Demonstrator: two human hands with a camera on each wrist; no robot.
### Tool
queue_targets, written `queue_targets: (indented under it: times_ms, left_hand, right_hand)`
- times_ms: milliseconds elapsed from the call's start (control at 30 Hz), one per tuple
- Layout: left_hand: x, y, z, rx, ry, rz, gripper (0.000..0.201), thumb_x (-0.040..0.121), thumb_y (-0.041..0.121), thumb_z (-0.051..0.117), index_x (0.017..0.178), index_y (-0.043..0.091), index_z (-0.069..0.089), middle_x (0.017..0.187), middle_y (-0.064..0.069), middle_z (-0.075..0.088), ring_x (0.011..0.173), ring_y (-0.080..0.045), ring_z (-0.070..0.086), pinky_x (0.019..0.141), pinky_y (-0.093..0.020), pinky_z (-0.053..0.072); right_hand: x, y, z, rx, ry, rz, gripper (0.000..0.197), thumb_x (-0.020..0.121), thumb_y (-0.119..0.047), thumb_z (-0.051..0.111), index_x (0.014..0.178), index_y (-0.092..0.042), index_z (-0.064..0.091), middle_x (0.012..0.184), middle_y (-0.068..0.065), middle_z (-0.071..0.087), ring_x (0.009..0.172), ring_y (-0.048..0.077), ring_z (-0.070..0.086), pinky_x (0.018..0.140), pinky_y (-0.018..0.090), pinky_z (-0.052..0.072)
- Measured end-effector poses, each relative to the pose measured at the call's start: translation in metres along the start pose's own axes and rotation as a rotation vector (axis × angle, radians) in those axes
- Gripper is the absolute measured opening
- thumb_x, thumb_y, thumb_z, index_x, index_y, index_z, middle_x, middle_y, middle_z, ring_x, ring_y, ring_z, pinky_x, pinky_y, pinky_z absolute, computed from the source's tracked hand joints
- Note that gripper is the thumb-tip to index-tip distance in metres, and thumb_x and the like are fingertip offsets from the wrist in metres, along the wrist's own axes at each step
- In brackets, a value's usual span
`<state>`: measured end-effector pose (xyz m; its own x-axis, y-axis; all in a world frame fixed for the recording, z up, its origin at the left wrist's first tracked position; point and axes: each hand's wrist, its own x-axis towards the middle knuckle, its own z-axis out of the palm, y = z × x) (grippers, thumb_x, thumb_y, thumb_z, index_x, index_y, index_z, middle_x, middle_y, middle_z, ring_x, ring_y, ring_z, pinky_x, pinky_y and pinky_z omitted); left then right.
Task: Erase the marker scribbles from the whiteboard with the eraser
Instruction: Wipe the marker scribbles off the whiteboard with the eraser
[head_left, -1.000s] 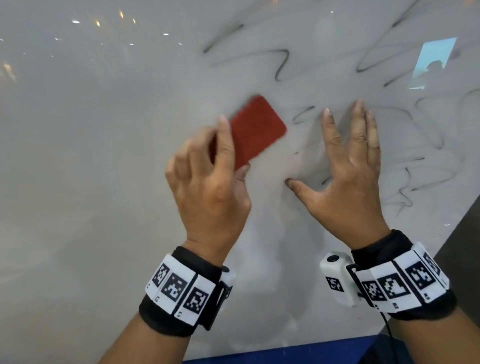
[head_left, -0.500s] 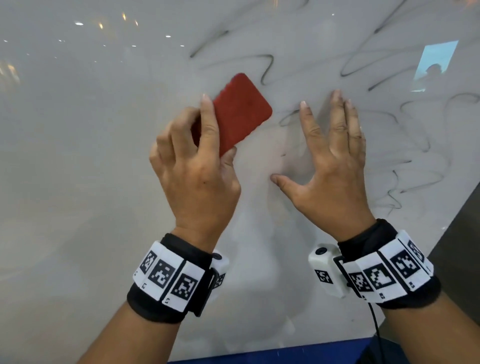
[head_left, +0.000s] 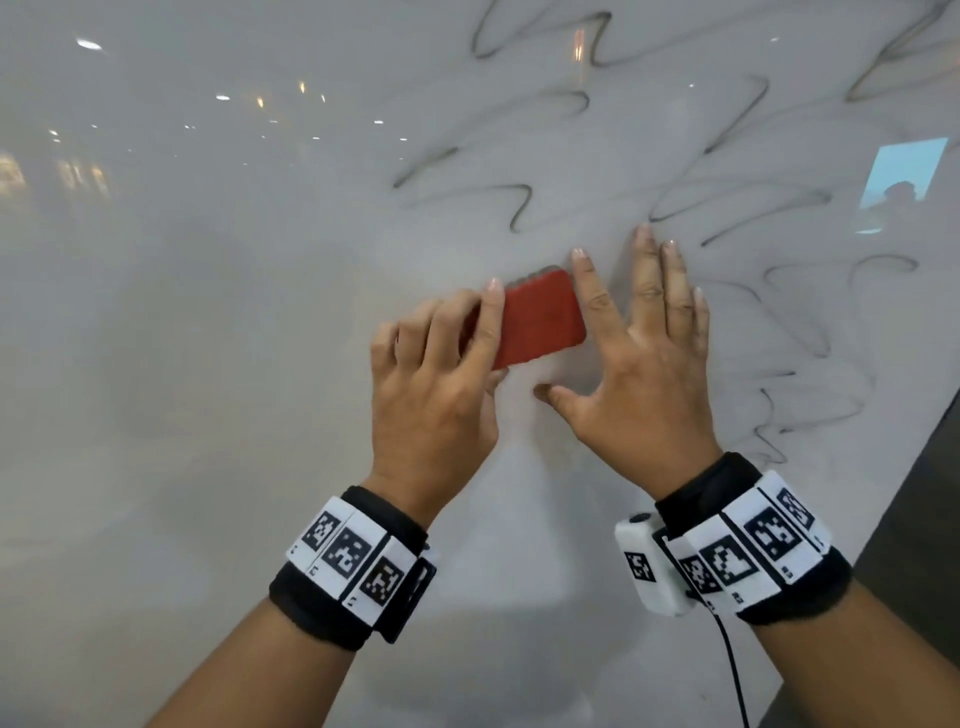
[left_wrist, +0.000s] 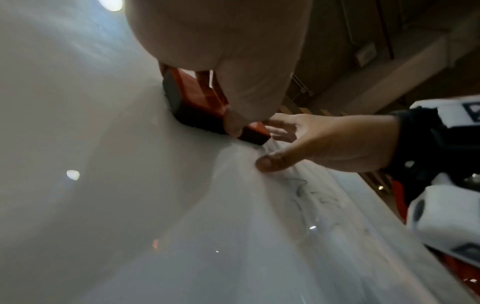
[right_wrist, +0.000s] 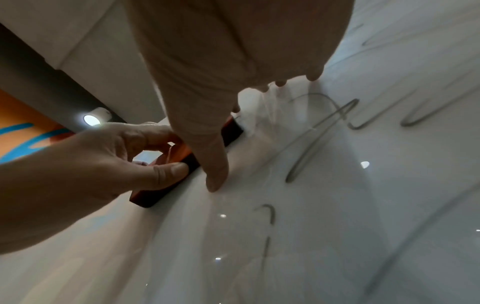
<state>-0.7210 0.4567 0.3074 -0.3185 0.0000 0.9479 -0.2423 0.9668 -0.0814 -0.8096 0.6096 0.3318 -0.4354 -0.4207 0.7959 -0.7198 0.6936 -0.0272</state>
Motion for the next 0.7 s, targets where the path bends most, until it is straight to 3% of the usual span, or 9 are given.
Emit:
queue_targets:
  times_ms: [67,167,233,400,533,567,600,700]
  left_hand:
    - [0.005,-0.009,-0.002,0.022,0.017,0.010,0.065,0.083,0.023,0.070,0.143,0.009,0.050,0.131,-0.004,0.044,0.111,-0.027,0.042,0.091,-0.042,0.036]
    - [0.024,-0.024,-0.010,-0.032,0.081,-0.251,0.069,0.083,0.027,0.067,0.145,0.007,0.045,0.132,-0.011,0.047,0.113,-0.031,0.041,0.090,-0.045,0.037]
    - [0.031,-0.023,-0.013,-0.043,0.083,-0.347,0.071,0.084,0.026,0.066,0.147,0.007,0.041,0.133,-0.014,0.049,0.115,-0.032,0.041,0.089,-0.048,0.040]
    - [0.027,-0.023,-0.012,0.004,0.044,-0.249,0.071,0.085,0.025,0.067,0.147,0.004,0.040,0.133,-0.015,0.048,0.115,-0.030,0.037,0.091,-0.051,0.042]
    - [0.045,-0.027,-0.019,-0.082,0.143,-0.567,0.071,0.087,0.028,0.064,0.149,0.005,0.038,0.136,-0.016,0.047,0.119,-0.035,0.041,0.095,-0.053,0.039]
    - [0.048,-0.022,-0.020,-0.086,0.135,-0.582,0.072,0.086,0.028,0.064,0.149,0.005,0.038,0.136,-0.016,0.046,0.119,-0.035,0.042,0.096,-0.053,0.039]
    - [0.048,-0.015,-0.019,-0.073,0.107,-0.517,0.072,0.086,0.027,0.065,0.149,0.006,0.038,0.135,-0.015,0.047,0.118,-0.034,0.041,0.095,-0.052,0.039]
    - [0.035,0.001,-0.011,0.025,-0.017,-0.111,0.070,0.083,0.026,0.068,0.146,0.007,0.043,0.133,-0.011,0.050,0.116,-0.029,0.040,0.093,-0.045,0.038]
  right_hand:
    - [0.003,0.003,-0.001,-0.019,0.001,-0.022,0.119,0.065,-0.058,0.082,0.158,-0.030,0.013,0.164,0.017,-0.001,0.152,0.035,-0.001,0.119,0.059,0.012]
    - [0.002,0.009,0.002,-0.081,-0.029,-0.051,0.116,0.071,-0.069,0.070,0.159,-0.030,0.006,0.164,0.016,-0.006,0.152,0.034,-0.005,0.120,0.058,0.009]
    - [0.001,0.014,0.006,-0.134,-0.040,-0.075,0.109,0.078,-0.076,0.057,0.159,-0.029,0.001,0.164,0.015,-0.009,0.152,0.033,-0.008,0.120,0.057,0.007]
    - [-0.003,0.018,0.015,-0.157,-0.025,-0.095,0.097,0.087,-0.079,0.034,0.158,-0.025,-0.005,0.164,0.014,-0.012,0.152,0.031,-0.010,0.120,0.056,-0.001]
    - [-0.004,0.017,0.015,-0.162,-0.023,-0.099,0.098,0.087,-0.078,0.033,0.158,-0.023,-0.004,0.164,0.014,-0.013,0.151,0.030,-0.012,0.120,0.057,-0.001]
    - [-0.004,0.017,0.015,-0.161,-0.021,-0.097,0.098,0.087,-0.078,0.033,0.159,-0.023,-0.004,0.164,0.014,-0.013,0.152,0.030,-0.012,0.120,0.057,0.000]
    - [-0.004,0.017,0.015,-0.159,-0.018,-0.096,0.098,0.087,-0.078,0.034,0.159,-0.023,-0.003,0.164,0.014,-0.012,0.152,0.030,-0.011,0.120,0.057,0.000]
    - [-0.004,0.016,0.015,-0.133,-0.008,-0.099,0.099,0.086,-0.077,0.037,0.158,-0.025,-0.003,0.165,0.014,-0.010,0.152,0.030,-0.008,0.120,0.058,0.002]
